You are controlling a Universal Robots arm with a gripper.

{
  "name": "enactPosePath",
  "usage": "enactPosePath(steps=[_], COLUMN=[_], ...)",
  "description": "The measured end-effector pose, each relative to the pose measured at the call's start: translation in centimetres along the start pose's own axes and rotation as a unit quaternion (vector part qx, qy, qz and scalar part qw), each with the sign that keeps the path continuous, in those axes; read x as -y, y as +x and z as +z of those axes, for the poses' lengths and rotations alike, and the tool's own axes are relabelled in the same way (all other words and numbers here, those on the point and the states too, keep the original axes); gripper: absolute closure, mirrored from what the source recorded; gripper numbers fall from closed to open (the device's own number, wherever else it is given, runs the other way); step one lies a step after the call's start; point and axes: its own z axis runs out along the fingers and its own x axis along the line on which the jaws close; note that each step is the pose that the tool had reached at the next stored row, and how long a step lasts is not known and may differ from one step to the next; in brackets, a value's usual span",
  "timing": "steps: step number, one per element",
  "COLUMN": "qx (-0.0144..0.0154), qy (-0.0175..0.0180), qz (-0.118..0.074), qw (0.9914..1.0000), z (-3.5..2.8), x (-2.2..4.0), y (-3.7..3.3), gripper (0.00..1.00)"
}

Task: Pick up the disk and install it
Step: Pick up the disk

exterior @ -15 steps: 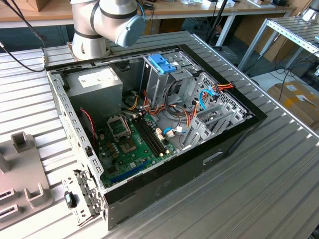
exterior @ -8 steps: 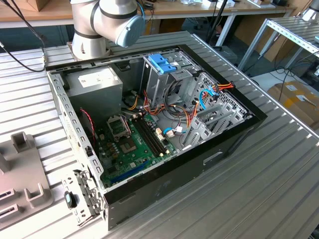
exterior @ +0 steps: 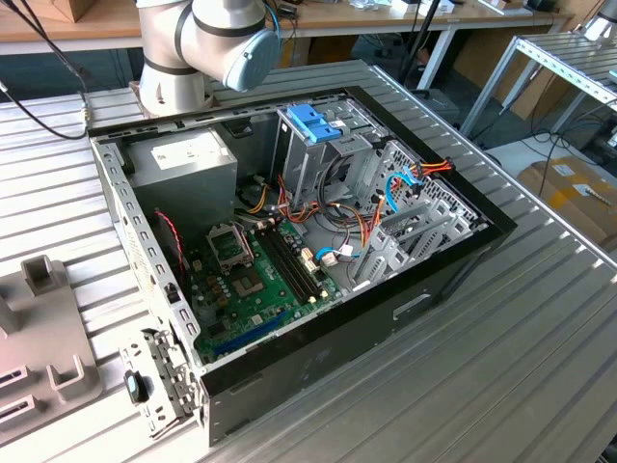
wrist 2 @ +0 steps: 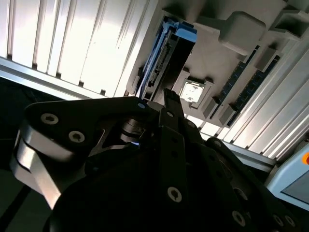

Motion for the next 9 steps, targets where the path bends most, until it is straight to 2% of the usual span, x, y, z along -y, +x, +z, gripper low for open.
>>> enactPosePath(steps=[2, 3, 5, 6, 9], qx=[-0.0001, -0.0003, -0.0016, -0.002, -0.0022], qy=[-0.0004, -0.0028, -0.0145, -0.0182, -0.0191], qz=[0.0, 0.0, -0.001, -0.001, -0.001], qw=[1.0, 1.0, 0.99989, 0.99983, 0.99981], z=[0.0, 0.01, 0.06, 0.08, 0.07], x=[-0.01, -0.01, 0.0, -0.01, 0.0], y=[0.0, 0.0, 0.0, -0.01, 0.0], gripper=[0.89, 0.89, 0.89, 0.89, 0.89])
